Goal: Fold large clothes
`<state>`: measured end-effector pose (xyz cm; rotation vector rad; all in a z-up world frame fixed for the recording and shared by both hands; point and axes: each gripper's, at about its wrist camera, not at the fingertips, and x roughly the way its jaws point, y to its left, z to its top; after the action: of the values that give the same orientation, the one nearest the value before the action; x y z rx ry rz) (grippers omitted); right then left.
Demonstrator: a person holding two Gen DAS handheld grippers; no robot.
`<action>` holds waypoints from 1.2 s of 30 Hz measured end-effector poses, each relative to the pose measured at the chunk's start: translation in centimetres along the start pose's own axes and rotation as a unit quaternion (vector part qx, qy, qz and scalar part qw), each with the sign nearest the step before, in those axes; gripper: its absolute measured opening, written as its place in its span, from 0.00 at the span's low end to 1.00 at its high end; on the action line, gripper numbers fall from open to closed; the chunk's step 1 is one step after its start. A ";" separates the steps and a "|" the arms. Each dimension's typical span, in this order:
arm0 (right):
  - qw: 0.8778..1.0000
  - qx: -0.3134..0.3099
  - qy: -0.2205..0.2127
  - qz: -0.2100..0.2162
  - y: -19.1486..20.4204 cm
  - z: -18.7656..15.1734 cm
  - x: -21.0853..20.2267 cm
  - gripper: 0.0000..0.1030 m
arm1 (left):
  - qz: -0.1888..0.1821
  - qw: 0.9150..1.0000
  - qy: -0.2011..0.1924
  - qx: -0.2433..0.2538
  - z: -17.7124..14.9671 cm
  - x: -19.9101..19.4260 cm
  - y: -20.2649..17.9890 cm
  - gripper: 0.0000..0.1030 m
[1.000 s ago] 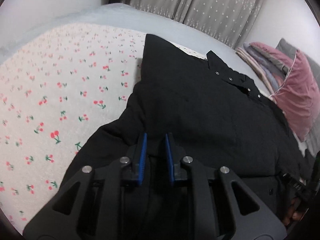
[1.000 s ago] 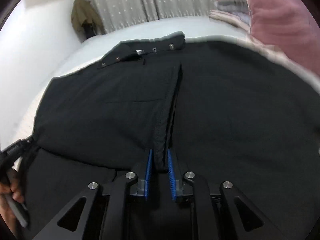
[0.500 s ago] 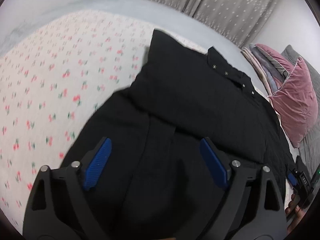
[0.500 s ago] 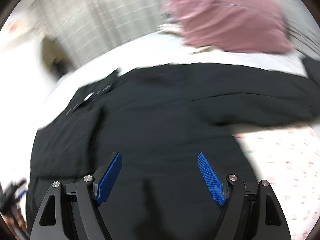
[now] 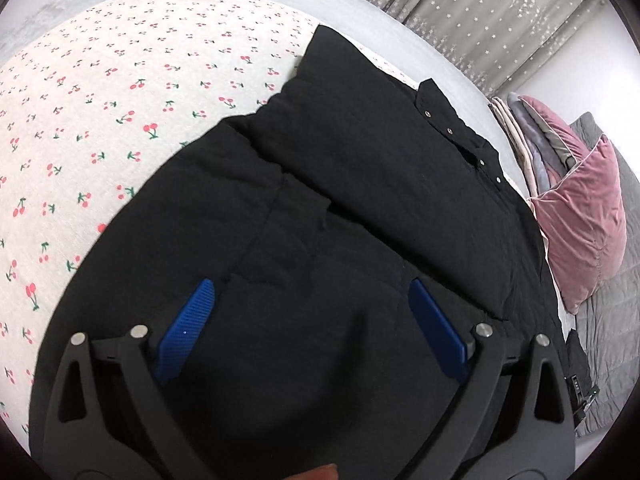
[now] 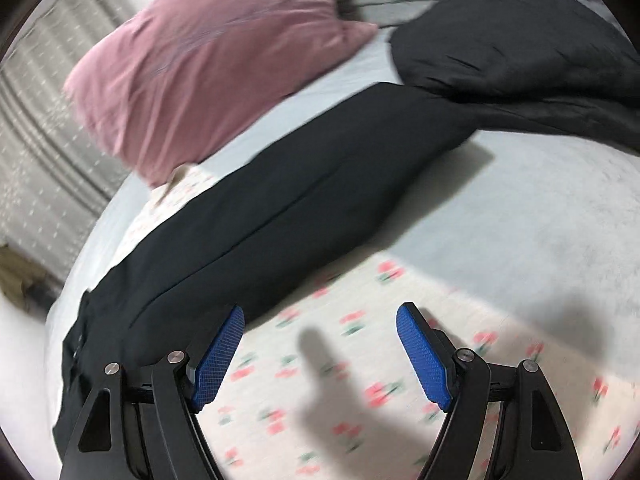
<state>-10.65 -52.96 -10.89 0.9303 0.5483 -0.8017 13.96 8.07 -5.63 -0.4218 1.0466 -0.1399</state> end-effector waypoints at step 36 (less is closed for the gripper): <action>0.994 0.061 -0.087 0.008 0.5 1.2 -3.1 0.84 | -0.062 0.989 -0.025 0.133 -1.4 -1.4 -5.0 0.96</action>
<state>-11.99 -52.74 -7.81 0.9641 0.3432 -0.9007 12.53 3.55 -3.09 -0.2470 0.9369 -0.3742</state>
